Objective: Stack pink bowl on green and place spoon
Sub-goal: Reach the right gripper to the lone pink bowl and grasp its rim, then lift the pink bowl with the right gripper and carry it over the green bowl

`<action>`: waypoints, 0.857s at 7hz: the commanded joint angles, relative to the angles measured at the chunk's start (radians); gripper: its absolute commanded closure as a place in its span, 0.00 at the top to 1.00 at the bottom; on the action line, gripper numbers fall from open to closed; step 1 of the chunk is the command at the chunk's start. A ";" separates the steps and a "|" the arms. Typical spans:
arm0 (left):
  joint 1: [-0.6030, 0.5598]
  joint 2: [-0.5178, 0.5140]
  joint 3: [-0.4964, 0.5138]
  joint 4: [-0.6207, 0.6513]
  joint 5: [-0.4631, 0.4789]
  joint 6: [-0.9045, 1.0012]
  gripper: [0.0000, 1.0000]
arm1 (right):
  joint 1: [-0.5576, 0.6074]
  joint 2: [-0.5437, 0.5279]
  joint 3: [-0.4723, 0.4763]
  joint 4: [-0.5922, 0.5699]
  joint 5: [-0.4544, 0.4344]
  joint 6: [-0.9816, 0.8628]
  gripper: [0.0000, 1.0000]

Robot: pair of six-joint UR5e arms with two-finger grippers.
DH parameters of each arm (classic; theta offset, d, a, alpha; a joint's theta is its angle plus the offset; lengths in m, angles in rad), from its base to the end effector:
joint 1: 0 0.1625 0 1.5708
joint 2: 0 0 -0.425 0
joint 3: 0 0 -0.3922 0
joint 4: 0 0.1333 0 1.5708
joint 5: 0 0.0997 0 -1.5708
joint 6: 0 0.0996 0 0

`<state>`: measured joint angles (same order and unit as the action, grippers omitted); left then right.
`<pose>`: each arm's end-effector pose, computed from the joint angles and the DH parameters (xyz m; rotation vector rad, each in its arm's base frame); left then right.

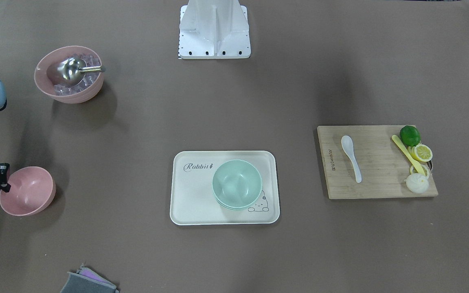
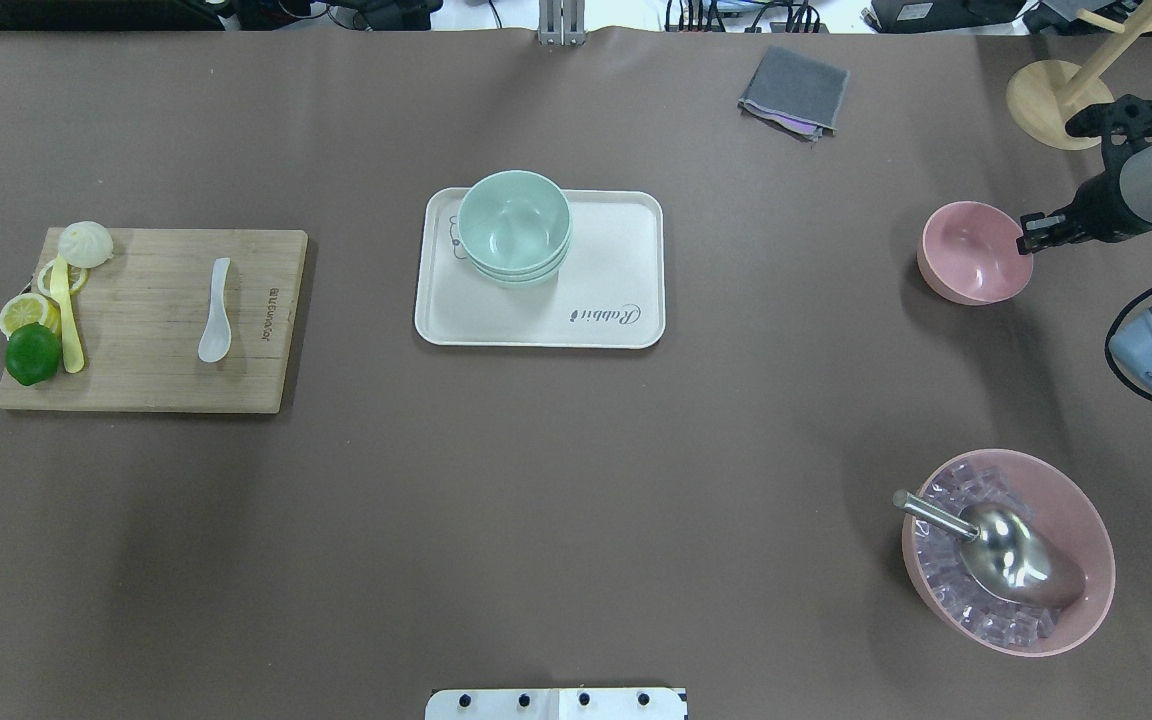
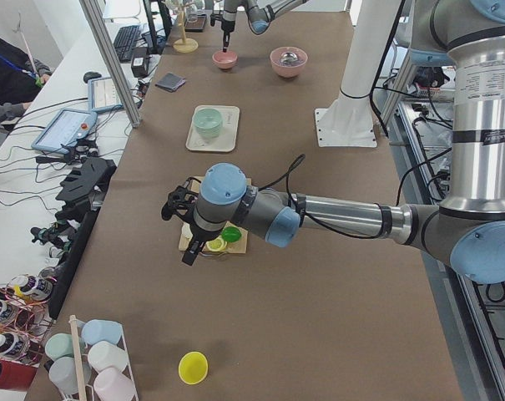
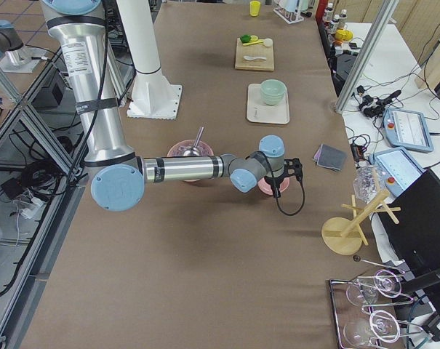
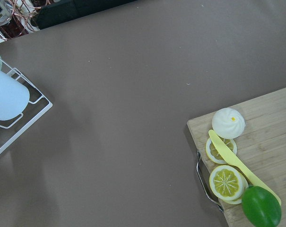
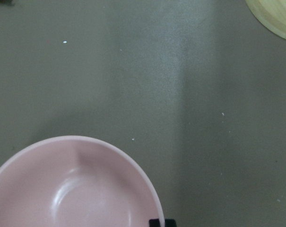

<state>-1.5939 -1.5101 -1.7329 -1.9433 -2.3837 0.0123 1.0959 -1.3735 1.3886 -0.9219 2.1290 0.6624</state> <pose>-0.0721 -0.4828 0.5624 0.4613 0.7891 0.1825 -0.2055 -0.5758 0.5784 0.2549 -0.7996 -0.0089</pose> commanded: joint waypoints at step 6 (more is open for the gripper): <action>-0.001 0.001 0.003 0.000 -0.040 0.000 0.98 | -0.109 0.281 0.108 -0.035 -0.036 0.314 0.00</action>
<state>-1.5943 -1.5098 -1.7320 -1.9435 -2.4018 0.0123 1.0365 -1.1796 1.4849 -0.9394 2.1143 0.8441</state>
